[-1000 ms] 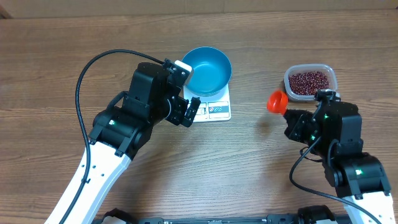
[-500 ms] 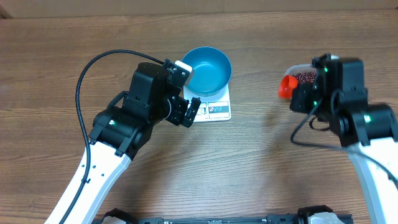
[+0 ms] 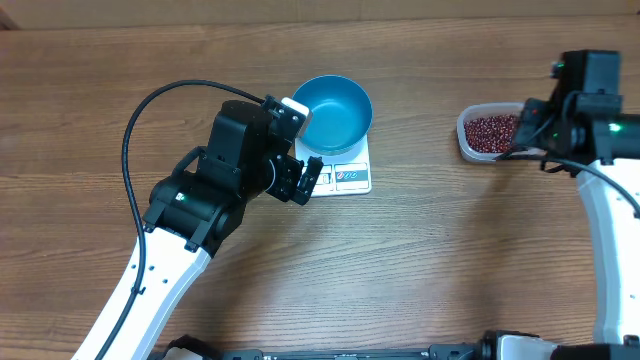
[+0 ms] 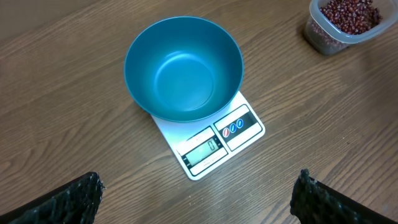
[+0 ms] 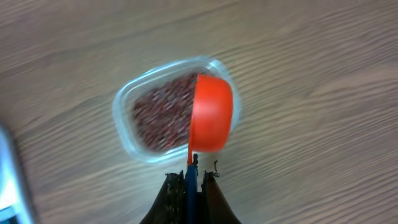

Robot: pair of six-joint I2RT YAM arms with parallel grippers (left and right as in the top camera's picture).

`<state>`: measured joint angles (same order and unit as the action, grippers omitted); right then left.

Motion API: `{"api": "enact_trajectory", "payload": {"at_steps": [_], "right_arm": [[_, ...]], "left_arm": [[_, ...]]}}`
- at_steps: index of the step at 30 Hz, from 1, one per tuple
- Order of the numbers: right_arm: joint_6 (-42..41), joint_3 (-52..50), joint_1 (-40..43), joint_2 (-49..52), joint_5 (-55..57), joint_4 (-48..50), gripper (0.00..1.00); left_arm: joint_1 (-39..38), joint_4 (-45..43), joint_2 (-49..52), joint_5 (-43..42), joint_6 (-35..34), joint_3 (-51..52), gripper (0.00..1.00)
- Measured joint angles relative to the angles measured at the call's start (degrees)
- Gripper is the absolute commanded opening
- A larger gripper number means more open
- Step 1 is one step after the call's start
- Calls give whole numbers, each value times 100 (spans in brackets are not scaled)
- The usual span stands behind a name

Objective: Scoop item into bowl and weigh 150g on scale
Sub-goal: 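Lower the red scoop with the right gripper into the bean tub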

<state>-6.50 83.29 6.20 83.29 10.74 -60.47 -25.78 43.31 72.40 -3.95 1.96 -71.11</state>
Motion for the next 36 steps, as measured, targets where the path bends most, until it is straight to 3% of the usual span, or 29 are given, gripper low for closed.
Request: {"api": "enact_trajectory", "payload": {"at_steps": [23,36], "right_arm": [[2061,17,223,739,-417,595,4],[2465,-299,223,772,-483,750,4]], "left_arm": [[0,0,0,0,0,0,100],[0,0,0,0,0,4,100]]}}
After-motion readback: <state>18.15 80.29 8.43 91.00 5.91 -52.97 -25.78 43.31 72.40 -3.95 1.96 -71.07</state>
